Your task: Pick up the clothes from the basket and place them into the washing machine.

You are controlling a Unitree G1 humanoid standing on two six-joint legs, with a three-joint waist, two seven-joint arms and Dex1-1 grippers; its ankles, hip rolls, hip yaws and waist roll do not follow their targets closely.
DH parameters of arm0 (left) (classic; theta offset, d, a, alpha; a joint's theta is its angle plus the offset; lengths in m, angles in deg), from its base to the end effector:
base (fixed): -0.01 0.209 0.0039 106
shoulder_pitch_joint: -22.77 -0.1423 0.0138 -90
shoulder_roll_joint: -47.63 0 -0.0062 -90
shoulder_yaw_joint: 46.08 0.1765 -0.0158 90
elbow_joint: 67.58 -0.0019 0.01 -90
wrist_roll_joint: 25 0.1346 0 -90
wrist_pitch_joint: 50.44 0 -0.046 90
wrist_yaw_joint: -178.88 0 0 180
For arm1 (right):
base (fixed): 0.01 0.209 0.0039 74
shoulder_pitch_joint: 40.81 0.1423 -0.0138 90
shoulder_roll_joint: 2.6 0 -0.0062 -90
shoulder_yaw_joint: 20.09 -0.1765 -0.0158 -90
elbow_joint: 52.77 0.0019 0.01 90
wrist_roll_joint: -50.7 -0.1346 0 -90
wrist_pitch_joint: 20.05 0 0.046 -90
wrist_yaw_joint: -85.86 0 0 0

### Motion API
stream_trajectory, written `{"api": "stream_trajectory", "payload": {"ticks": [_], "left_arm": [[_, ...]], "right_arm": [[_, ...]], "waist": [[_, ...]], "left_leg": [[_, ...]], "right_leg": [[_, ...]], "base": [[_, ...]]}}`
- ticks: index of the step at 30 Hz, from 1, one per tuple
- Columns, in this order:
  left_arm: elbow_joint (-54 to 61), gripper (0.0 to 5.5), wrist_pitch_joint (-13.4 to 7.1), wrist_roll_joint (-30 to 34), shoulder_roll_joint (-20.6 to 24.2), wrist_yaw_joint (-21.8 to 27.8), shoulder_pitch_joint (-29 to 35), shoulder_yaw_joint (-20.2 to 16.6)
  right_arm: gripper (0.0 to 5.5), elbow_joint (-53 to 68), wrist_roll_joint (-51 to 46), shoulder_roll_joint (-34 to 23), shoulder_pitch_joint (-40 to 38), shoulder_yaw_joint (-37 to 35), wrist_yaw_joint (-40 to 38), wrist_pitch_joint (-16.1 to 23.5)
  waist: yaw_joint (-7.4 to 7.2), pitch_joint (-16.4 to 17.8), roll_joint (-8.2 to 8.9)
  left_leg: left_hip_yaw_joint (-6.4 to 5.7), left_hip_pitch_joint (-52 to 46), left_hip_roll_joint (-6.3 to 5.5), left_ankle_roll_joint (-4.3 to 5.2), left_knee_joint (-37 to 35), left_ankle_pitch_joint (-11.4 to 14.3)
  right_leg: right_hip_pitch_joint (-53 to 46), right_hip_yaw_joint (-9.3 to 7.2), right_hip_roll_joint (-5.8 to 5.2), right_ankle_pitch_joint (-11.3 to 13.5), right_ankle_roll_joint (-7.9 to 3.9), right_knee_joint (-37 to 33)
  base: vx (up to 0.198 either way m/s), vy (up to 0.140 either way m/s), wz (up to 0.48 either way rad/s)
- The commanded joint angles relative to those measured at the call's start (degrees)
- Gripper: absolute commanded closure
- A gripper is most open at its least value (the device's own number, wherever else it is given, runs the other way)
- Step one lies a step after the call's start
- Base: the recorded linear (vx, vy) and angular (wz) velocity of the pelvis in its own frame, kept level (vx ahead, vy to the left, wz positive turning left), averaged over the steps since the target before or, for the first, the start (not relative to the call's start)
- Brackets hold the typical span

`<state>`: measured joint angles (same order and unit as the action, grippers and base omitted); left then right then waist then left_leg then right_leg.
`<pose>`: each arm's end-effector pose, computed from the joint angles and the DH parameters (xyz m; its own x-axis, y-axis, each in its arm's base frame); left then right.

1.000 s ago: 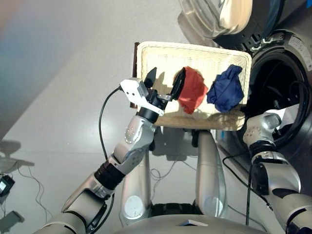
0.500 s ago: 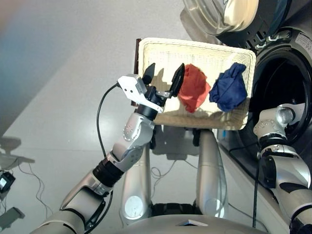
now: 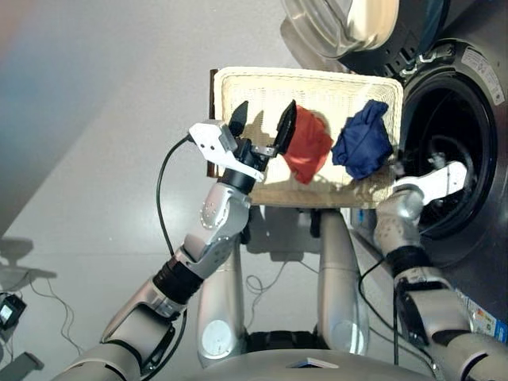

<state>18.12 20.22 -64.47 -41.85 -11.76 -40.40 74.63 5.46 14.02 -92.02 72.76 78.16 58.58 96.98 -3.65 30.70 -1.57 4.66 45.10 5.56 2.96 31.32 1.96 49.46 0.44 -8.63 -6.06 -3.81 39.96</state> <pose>0.2491 0.0874 0.1268 0.8482 -0.3083 0.4307 0.4498 0.8487 -0.2782 0.2695 -0.1819 0.0674 0.8663 -0.4888 0.1029 0.4166 0.8206 0.3912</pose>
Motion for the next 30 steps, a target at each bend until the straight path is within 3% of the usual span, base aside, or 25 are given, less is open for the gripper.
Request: {"api": "stream_trajectory", "payload": {"ticks": [1, 6, 12, 22, 30], "left_arm": [[-2.49, 0.00, -0.22, 9.68, 0.35, -2.69, 2.29, -0.44], [-11.37, 0.00, 2.82, 17.79, -0.65, -4.60, 5.54, 0.92], [-22.45, 0.00, 4.67, 20.90, -3.77, -6.70, 12.54, 2.16], [-39.48, 0.00, 7.18, 19.51, -11.65, -11.33, 22.34, 2.02], [-47.51, 0.00, 8.52, 16.96, -14.65, -13.19, 26.23, 0.40]], "right_arm": [[0.00, 10.70, 10.18, -1.98, -1.03, 1.59, 2.84, -0.18], [0.00, 20.93, 13.02, -4.29, -2.38, 4.75, 6.43, -1.98], [0.00, 30.57, 18.59, -6.89, 0.19, 9.26, 8.15, -3.41], [0.00, 37.51, 22.91, -5.28, 9.40, 20.55, 9.45, -6.22], [0.00, 38.65, 23.75, -1.71, 16.99, 26.85, 9.81, -7.58]], "waist": [[-0.03, -0.91, 2.32], [-0.99, -0.91, 3.70], [-2.11, -0.91, 4.87], [-4.22, -0.91, 6.92], [-5.27, -0.91, 8.06]], "left_leg": [[-1.54, 0.04, 1.90, 0.80, 5.10, 4.66], [-1.18, 1.11, 2.43, 0.81, 5.84, 4.51], [-0.87, 3.55, 3.25, 1.05, 7.35, 4.40], [-0.35, 9.20, 5.58, 1.90, 11.35, 5.01], [0.31, 13.10, 7.58, 2.62, 13.25, 5.29]], "right_leg": [[-2.50, 1.71, -0.99, 1.91, -2.62, -3.21], [-1.34, 2.14, -0.51, 2.21, -2.58, -2.82], [1.32, 2.83, 0.22, 2.49, -2.65, -1.84], [7.38, 3.76, 1.91, 2.73, -2.77, 0.52], [11.89, 4.50, 3.71, 2.89, -3.19, 1.52]], "base": [[0.000, 0.000, 0.000], [0.000, 0.000, 0.000], [0.000, 0.000, 0.000], [-0.001, -0.002, -0.018], [0.003, -0.021, -0.128]]}}
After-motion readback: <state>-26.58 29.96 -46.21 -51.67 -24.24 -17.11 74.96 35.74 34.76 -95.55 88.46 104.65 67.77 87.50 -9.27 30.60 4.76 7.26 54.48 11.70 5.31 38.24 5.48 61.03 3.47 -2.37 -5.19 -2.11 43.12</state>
